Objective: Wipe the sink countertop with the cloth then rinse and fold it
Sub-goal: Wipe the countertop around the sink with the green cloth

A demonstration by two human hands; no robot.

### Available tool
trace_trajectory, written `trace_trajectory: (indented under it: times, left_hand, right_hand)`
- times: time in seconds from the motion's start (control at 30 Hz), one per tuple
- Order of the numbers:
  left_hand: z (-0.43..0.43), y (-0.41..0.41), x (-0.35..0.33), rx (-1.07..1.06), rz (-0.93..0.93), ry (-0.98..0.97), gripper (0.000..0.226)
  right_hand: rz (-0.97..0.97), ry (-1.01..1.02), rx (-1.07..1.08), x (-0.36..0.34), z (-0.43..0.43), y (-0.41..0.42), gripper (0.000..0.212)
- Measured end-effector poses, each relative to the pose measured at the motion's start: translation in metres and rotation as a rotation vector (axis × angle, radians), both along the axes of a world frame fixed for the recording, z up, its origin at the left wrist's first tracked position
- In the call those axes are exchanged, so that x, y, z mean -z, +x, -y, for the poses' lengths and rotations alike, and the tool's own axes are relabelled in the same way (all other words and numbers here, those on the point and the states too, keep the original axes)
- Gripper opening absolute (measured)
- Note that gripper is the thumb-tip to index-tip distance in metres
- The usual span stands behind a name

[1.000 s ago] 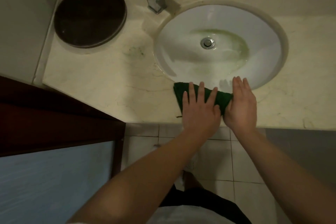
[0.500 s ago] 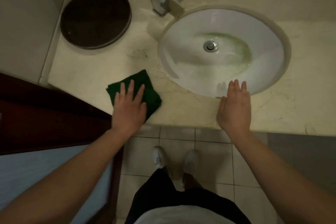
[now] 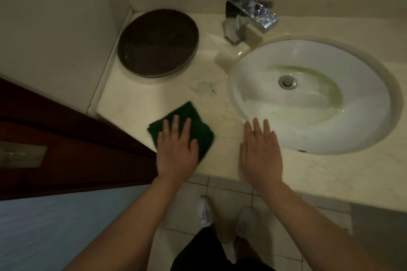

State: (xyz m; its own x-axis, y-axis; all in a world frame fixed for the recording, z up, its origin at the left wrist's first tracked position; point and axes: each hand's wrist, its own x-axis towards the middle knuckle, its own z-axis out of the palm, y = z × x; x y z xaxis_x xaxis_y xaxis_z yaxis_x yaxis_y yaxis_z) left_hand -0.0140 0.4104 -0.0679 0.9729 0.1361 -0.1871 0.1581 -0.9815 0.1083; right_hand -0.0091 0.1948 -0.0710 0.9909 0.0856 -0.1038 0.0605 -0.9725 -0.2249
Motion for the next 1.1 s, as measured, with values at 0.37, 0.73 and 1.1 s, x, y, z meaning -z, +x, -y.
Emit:
trace_trajectory:
  times: [0.37, 0.73, 1.1]
  left_hand:
    - [0.004, 0.108, -0.001, -0.007, 0.049, -0.036, 0.061]
    - [0.063, 0.147, -0.002, 0.232, 0.042, -0.024, 0.057]
    - [-0.045, -0.011, -0.004, 0.458, -0.044, -0.073, 0.057]
  right_hand:
    - [0.002, 0.047, -0.143, 0.001, 0.001, 0.001, 0.057]
    - [0.034, 0.091, -0.102, 0.005, 0.0, 0.002, 0.054]
    - [0.028, 0.053, -0.074, 0.01, 0.001, 0.001, 0.058]
